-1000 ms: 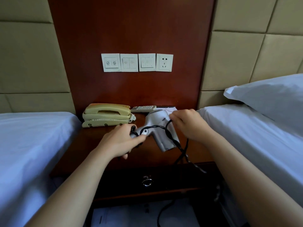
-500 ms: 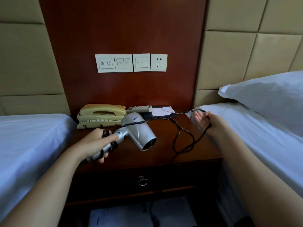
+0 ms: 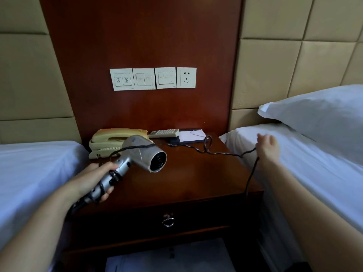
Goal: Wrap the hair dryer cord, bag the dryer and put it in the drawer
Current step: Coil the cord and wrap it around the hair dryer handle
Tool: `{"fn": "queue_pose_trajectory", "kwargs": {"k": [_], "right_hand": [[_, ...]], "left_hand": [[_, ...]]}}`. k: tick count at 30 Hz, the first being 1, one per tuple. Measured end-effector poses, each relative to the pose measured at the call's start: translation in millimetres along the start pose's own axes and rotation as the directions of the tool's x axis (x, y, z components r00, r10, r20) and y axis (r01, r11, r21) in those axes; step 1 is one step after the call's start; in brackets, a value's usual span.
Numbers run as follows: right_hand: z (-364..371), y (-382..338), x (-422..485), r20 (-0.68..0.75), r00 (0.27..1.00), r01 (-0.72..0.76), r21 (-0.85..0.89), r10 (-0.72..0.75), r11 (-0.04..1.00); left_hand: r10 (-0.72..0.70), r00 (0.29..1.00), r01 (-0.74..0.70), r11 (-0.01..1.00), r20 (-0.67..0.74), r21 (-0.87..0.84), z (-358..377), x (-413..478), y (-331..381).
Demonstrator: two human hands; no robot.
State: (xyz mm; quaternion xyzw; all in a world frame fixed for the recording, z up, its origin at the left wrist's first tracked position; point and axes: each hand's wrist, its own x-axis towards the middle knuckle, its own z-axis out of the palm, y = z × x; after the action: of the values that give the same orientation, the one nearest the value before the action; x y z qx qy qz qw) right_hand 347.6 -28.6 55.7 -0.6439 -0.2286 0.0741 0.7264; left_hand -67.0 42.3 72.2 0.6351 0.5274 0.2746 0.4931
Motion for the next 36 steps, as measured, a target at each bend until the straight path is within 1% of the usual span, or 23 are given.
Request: {"fn": "queue_pose_trajectory", "kwargs": {"k": [1, 2, 3, 4, 5, 6, 7, 8, 9, 11, 15, 18, 19, 20, 21, 23, 25, 27, 30, 33, 36], "right_hand": [[6.6, -0.2, -7.8, 0.1, 0.983, 0.169, -0.182, -0.153, 0.969], [16.7, 1.1, -17.2, 0.23, 0.934, 0.329, -0.255, -0.273, 0.909], [26.3, 3.3, -26.4, 0.355, 0.87, 0.456, -0.311, -0.343, 0.834], [34.6, 4.0, -35.7, 0.458, 0.811, 0.538, -0.335, -0.365, 0.773], [39.5, 5.4, -43.1, 0.547, 0.734, 0.641, -0.362, -0.402, 0.677], [41.8, 5.0, -52.6, 0.616, 0.689, 0.687, -0.385, -0.382, 0.617], [42.3, 7.1, -58.1, 0.672, 0.647, 0.719, -0.38, -0.36, 0.582], [42.0, 6.0, -64.9, 0.724, 0.619, 0.717, -0.361, -0.304, 0.596], [42.0, 5.5, -68.0, 0.769, 0.605, 0.681, -0.366, -0.206, 0.634], [43.5, 1.5, -73.1, 0.81, 0.582, 0.6, -0.363, -0.078, 0.713], [39.2, -24.3, -69.2, 0.801, 0.597, 0.44, -0.275, -0.05, 0.855], [27.8, -45.1, -67.8, 0.835, 0.545, 0.411, -0.188, -0.075, 0.892], [26.2, -48.6, -67.0, 0.831, 0.546, 0.408, -0.155, -0.104, 0.9], [26.4, -49.9, -64.7, 0.806, 0.573, 0.416, -0.132, -0.147, 0.9], [28.1, -50.6, -62.4, 0.753, 0.629, 0.431, -0.13, -0.194, 0.893], [33.2, -50.0, -56.1, 0.611, 0.747, 0.433, -0.147, -0.262, 0.89], [36.0, -46.6, -51.0, 0.496, 0.826, 0.383, -0.148, -0.267, 0.912], [34.4, -39.5, -44.9, 0.405, 0.879, 0.338, -0.154, -0.253, 0.928], [31.2, -23.7, -35.9, 0.324, 0.926, 0.276, -0.227, -0.195, 0.934], [28.8, -6.4, -27.2, 0.27, 0.958, 0.201, -0.385, -0.098, 0.901], [25.1, 4.5, -23.9, 0.257, 0.966, 0.138, -0.5, -0.006, 0.855]], "left_hand": [[-0.007, 1.0, 0.007, 1.0, -0.006, -0.008, 3.9, 1.6, -0.6], [-0.016, 1.0, 0.016, 1.0, -0.008, -0.017, 8.1, 3.5, -1.0], [-0.026, 1.0, 0.026, 0.999, -0.006, -0.03, 12.1, 5.8, -0.8], [-0.038, 0.999, 0.038, 0.998, -0.003, -0.05, 15.4, 8.4, -0.1], [-0.05, 0.999, 0.05, 0.996, 0.002, -0.074, 18.0, 11.0, 0.8], [-0.061, 0.998, 0.061, 0.993, 0.005, -0.099, 20.2, 13.5, 2.2], [-0.071, 0.997, 0.071, 0.99, 0.008, -0.125, 22.1, 15.7, 3.4], [-0.083, 0.996, 0.084, 0.984, 0.011, -0.154, 23.2, 18.2, 4.3], [-0.099, 0.995, 0.1, 0.977, 0.016, -0.189, 23.0, 20.4, 4.6], [-0.141, 0.99, 0.143, 0.958, 0.027, -0.25, 19.8, 25.1, 3.1], [-0.218, 0.975, 0.217, 0.928, 0.029, -0.303, 7.7, 30.5, -5.7], [-0.233, 0.972, 0.234, 0.934, 0.037, -0.269, 4.0, 31.9, -10.6], [-0.226, 0.973, 0.231, 0.942, 0.048, -0.245, 4.0, 31.4, -10.5], [-0.219, 0.973, 0.229, 0.948, 0.071, -0.22, 4.4, 29.7, -9.5], [-0.212, 0.971, 0.23, 0.954, 0.111, -0.193, 5.1, 26.3, -8.0], [-0.203, 0.949, 0.238, 0.963, 0.242, -0.125, 7.0, 16.1, -4.6], [-0.207, 0.896, 0.245, 0.968, 0.393, -0.05, 11.8, 4.3, 0.0], [-0.195, 0.835, 0.227, 0.974, 0.514, 0.0, 18.0, -4.1, 4.2], [-0.118, 0.753, 0.206, 0.977, 0.647, -0.062, 25.2, -9.2, 10.0], [-0.048, 0.706, 0.213, 0.966, 0.706, -0.147, 26.5, -8.3, 11.8], [0.017, 0.66, 0.212, 0.955, 0.751, -0.208, 25.8, -5.2, 8.6]]}}
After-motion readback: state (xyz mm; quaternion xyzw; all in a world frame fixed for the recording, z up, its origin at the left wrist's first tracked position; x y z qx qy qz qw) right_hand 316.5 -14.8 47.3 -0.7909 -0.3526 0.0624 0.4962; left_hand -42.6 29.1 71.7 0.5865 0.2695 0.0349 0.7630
